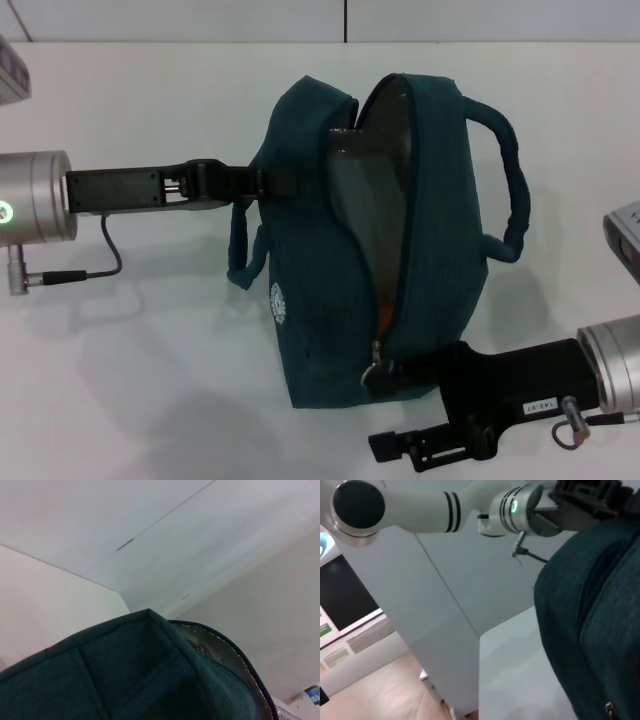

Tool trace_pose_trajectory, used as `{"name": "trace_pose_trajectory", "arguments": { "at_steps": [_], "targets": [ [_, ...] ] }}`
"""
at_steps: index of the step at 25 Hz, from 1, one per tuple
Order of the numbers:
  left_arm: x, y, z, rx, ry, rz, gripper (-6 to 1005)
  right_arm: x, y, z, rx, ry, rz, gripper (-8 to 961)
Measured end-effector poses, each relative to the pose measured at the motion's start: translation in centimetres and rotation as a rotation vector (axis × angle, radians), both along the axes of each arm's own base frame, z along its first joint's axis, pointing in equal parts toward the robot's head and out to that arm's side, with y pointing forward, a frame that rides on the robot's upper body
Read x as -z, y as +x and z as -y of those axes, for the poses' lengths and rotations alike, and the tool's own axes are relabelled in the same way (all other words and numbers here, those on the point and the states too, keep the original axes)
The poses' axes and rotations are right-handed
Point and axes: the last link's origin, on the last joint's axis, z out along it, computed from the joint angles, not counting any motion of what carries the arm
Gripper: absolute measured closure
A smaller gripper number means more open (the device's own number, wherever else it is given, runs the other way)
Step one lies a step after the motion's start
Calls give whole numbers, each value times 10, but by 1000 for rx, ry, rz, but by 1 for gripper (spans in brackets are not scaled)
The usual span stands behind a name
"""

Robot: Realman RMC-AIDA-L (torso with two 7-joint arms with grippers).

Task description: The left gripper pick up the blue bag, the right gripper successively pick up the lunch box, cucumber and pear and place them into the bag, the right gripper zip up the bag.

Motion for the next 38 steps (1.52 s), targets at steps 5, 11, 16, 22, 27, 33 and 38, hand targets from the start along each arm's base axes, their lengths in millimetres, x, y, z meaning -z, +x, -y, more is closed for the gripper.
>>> {"name": "trace_pose_trajectory", "arguments": {
  "at_steps": [5, 11, 16, 22, 27, 33, 38],
  "targets": [
    [-1, -2, 1, -7, 3, -1, 945, -4, 3, -3, 28, 26, -11, 231],
    [-3, -4, 1, -9, 6, -3, 945, -8, 1, -3, 20, 18, -20, 232],
    [-3, -4, 1, -11, 8, -4, 945, -21, 7, -2, 41, -14, -15, 232],
    [-4, -5, 0, -18, 15, -10, 945, -44, 21, 1, 87, -26, -39, 232],
    [-4, -6, -1, -17, 17, -12, 945, -47, 23, 0, 101, 1, -50, 233],
    [-4, -5, -2, -14, 17, -13, 945, -26, 15, -7, 74, 12, 7, 233],
    [-4, -6, -1, -17, 18, -13, 945, -12, 6, -14, 50, 24, 41, 233]
  ]
}}
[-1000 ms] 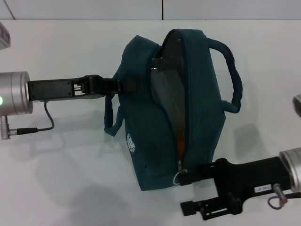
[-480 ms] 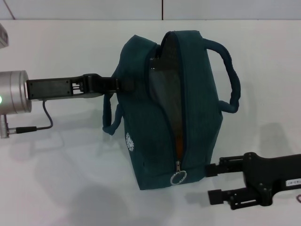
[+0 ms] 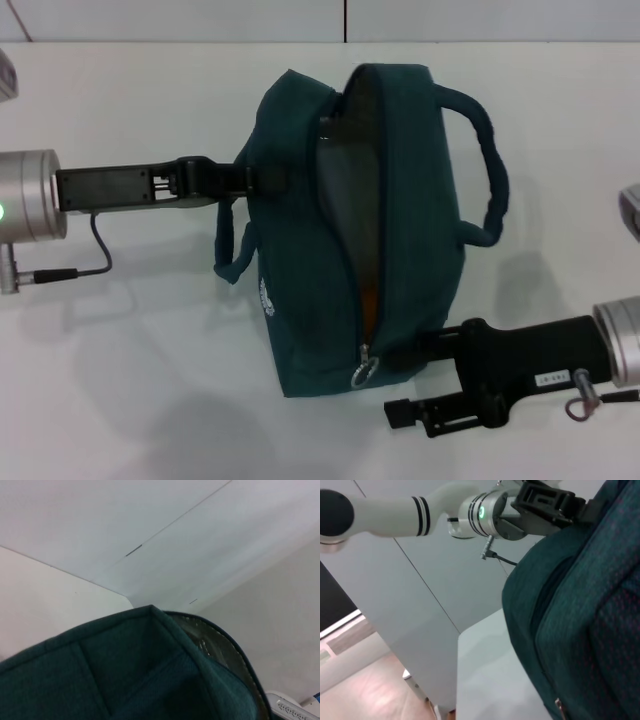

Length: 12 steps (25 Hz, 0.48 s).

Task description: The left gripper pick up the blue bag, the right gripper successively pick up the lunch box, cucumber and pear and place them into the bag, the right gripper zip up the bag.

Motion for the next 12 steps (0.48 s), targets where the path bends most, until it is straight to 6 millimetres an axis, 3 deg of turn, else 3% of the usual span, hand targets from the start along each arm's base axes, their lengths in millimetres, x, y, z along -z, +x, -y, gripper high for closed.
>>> {"name": "trace_pose_trajectory", "arguments": {
  "at_steps": [12],
  "targets": [
    [-3, -2, 0, 0, 5, -6, 945, 12, -15, -9, -52, 30, 17, 232]
  ]
}}
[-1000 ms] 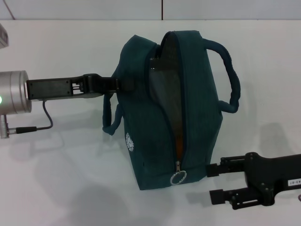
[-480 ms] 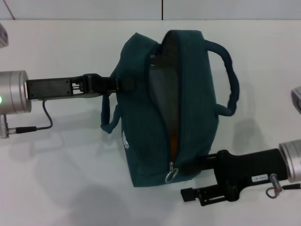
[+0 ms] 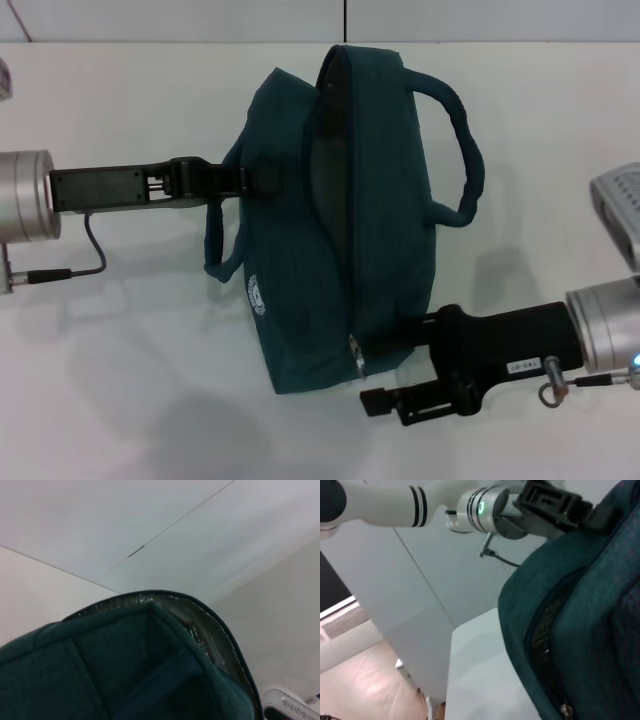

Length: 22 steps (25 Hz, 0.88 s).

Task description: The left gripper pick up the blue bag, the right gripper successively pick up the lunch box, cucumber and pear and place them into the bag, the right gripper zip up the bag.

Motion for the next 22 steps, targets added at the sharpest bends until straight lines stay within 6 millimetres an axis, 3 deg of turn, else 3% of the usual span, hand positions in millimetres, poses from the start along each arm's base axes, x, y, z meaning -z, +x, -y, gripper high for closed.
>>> {"name": "trace_pose_trajectory", "arguments": {
  "at_steps": [22],
  "targets": [
    [-4, -2, -1, 3, 10, -10, 944, 11, -1, -9, 40, 75, 21, 248]
  ]
}}
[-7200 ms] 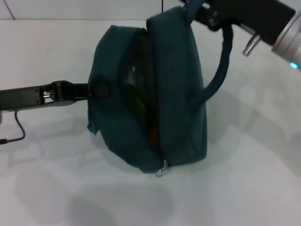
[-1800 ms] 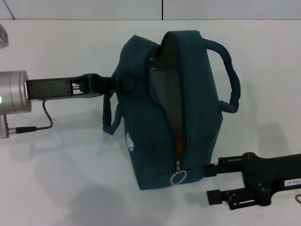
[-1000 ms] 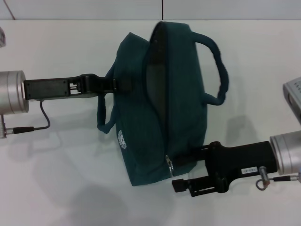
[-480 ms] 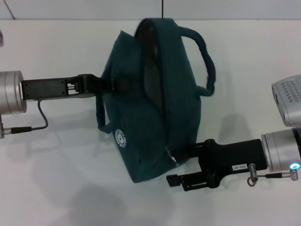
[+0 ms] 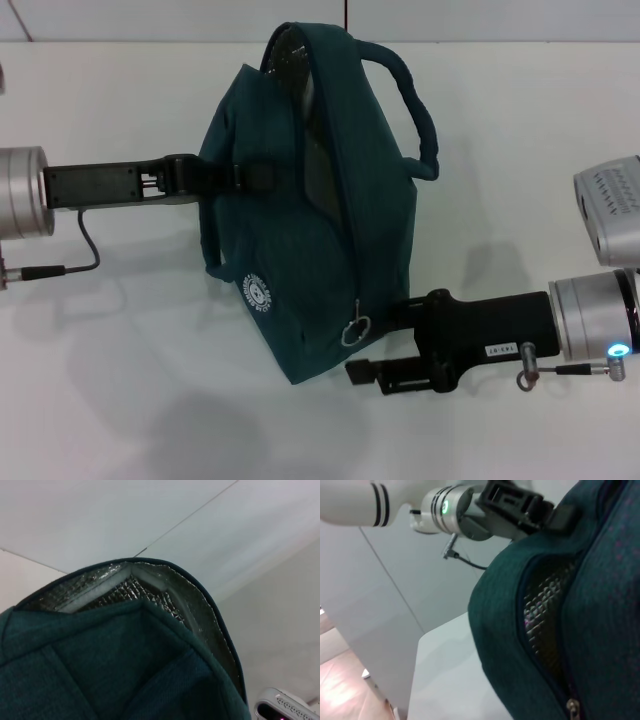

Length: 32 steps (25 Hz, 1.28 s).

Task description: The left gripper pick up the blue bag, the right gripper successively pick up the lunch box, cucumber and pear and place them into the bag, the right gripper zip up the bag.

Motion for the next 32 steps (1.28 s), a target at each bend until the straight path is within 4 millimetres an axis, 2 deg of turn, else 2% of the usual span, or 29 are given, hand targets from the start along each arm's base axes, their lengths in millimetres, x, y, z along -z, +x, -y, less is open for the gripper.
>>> {"name": "trace_pose_trajectory", "arguments": {
  "at_steps": [2, 13, 21, 25, 32],
  "targets": [
    [0, -1, 0, -1, 1, -1, 944, 0, 0, -1, 5, 6, -6, 252],
    [-1, -4, 2, -7, 3, -2, 944, -2, -1, -2, -10, 32, -21, 590],
    [0, -4, 4, -8, 2, 0, 944, -2, -2, -3, -15, 37, -26, 658],
    [0, -5, 4, -8, 3, 0, 944, -2, -3, -3, -19, 36, -25, 741],
    [-1, -5, 4, -6, 5, -1, 944, -2, -3, -2, -29, 38, -26, 771]
  ]
}}
